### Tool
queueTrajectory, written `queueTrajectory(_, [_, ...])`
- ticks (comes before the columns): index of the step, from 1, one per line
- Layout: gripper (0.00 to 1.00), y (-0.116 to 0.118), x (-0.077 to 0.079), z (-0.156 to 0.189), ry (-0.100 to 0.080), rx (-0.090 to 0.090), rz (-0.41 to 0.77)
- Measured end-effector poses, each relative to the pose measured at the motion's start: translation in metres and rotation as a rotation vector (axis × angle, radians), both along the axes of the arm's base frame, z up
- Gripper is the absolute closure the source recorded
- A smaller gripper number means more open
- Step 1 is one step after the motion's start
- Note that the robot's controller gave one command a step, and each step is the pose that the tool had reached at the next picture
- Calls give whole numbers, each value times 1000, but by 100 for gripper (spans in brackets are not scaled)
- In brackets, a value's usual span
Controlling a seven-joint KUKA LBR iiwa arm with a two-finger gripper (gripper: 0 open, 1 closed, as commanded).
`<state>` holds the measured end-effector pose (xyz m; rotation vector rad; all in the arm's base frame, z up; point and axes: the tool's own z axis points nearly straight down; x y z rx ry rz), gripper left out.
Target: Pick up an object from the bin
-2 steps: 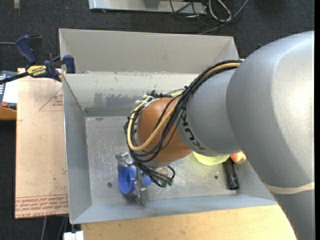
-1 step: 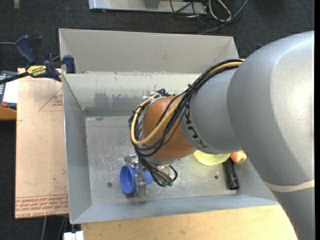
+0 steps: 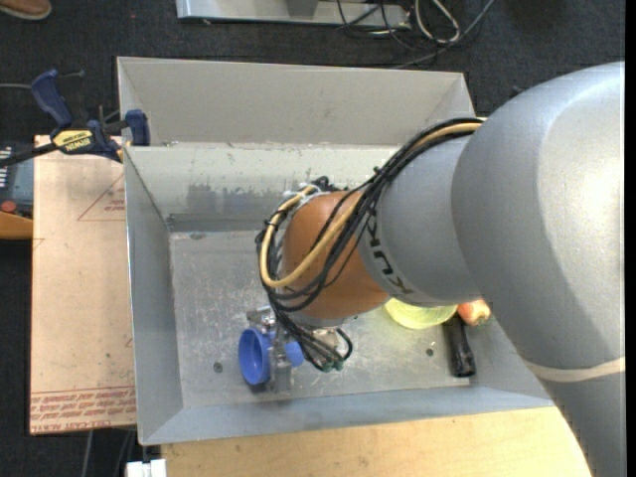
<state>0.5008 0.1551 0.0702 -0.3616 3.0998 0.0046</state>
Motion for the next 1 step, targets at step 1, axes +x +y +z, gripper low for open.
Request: queueTrajectory(1, [100,2,3,88,4,-1,11])
